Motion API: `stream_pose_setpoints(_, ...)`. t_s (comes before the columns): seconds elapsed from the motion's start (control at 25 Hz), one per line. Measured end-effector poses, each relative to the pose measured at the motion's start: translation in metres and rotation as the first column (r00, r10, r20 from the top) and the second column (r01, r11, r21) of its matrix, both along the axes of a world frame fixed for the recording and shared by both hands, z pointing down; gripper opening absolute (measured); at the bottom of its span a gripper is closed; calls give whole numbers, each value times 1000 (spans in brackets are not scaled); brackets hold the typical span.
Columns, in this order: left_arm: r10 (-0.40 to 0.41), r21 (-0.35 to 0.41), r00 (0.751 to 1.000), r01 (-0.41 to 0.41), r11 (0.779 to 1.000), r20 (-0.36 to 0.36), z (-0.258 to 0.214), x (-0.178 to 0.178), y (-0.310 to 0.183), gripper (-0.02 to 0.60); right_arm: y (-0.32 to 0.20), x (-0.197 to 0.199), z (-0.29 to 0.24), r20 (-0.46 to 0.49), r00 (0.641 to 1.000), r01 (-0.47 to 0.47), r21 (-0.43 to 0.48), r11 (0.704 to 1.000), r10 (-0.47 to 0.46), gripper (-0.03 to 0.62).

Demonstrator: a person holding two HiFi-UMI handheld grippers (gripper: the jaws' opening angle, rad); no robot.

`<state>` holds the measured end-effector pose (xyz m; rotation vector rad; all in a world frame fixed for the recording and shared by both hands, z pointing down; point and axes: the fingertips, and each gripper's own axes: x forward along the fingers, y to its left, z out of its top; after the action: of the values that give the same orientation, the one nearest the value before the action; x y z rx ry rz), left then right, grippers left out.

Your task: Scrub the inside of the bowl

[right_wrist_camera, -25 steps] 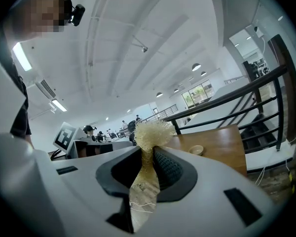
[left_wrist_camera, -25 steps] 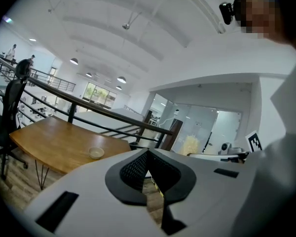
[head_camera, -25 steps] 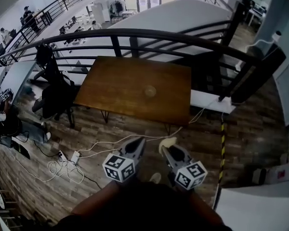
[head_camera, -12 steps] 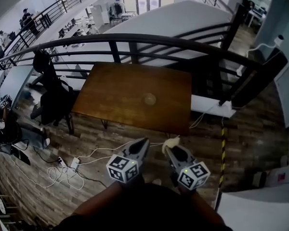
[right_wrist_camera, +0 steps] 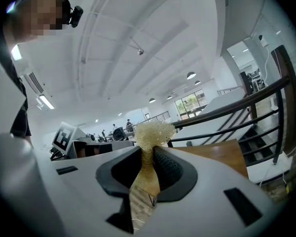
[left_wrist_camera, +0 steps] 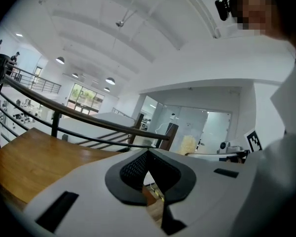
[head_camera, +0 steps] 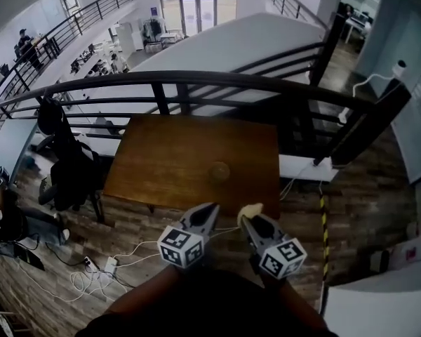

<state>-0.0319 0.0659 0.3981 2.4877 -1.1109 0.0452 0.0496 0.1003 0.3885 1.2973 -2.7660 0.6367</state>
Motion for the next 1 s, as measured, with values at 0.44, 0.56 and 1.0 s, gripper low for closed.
stream_pose_setpoints(0.44, 48, 47, 999, -48, 998, -10, -19, -79, -62, -2, -60, -81, -16, -30, 998, -56, 34, 998, 57, 80)
stream_pose_setpoints(0.56, 51, 22, 999, -50, 998, -16, -10, -93, -71, -2, -69, -94, -13, -42, 997, -62, 30, 998, 63, 80)
stream_pose_setpoints(1.0, 14, -10, 1000, -14, 1000, -17, 7, -91, -106, -2, -110, -76, 7, -34, 997, -68, -17, 998, 67, 80)
